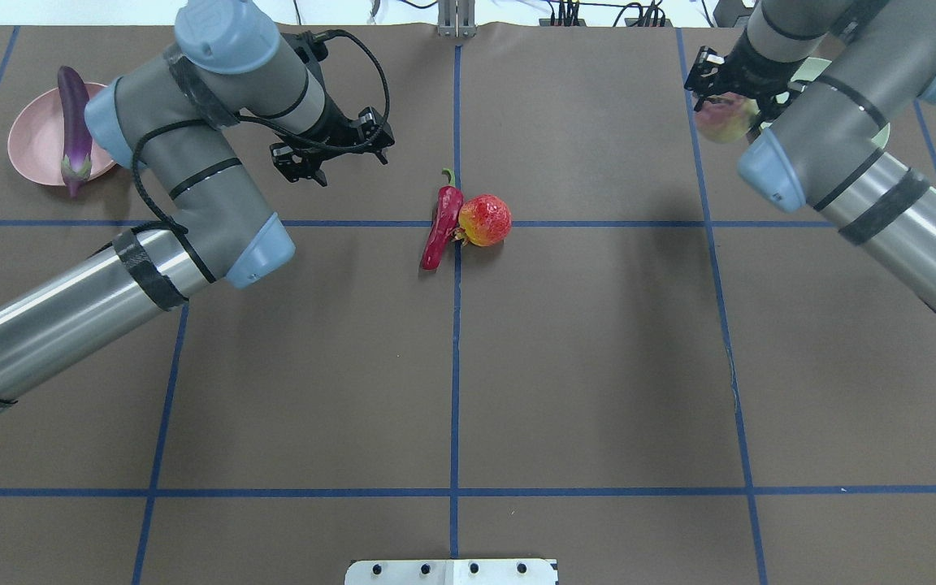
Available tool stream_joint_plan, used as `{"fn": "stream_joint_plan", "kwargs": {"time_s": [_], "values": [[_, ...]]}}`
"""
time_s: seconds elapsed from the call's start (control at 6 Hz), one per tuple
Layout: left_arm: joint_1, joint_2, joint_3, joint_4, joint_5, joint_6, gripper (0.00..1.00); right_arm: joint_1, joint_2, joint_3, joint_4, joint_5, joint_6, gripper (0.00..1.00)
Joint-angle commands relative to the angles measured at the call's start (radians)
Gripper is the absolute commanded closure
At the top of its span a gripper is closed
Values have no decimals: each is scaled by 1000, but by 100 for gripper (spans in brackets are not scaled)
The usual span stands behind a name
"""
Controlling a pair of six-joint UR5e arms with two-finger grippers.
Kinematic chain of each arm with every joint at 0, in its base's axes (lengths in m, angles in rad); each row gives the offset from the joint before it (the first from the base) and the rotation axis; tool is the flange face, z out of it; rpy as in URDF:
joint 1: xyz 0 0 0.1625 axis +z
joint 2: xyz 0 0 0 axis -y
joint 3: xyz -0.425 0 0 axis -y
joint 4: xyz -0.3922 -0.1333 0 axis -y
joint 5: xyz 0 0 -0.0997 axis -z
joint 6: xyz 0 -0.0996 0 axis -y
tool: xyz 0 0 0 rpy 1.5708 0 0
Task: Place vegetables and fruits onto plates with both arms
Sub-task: 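Carry the peach to the green plate while the left gripper reaches for the chili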
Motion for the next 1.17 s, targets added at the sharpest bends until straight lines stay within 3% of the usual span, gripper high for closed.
{"fn": "stream_joint_plan", "kwargs": {"time_s": [0.0, 0.17, 0.33, 0.5, 0.67, 1.0], "values": [[71, -34, 2, -24, 133, 47, 2, 85, 0, -247, 166, 9, -207, 100], [82, -41, -3, -21, 144, 48, 0, 100, 3, -338, 225, -2, -236, 100], [120, -44, 2, -22, 212, 107, 0, 105, 3, -387, 256, -49, -266, 100], [128, -68, 11, -16, 209, 253, 1, 119, -1, -400, 259, -48, -290, 70], [132, -68, 29, -16, 204, 417, 5, 120, -7, -391, 261, -43, -290, 1], [134, -67, 57, -10, 202, 712, 9, 125, -10, -353, 258, -13, -283, 0]]}}
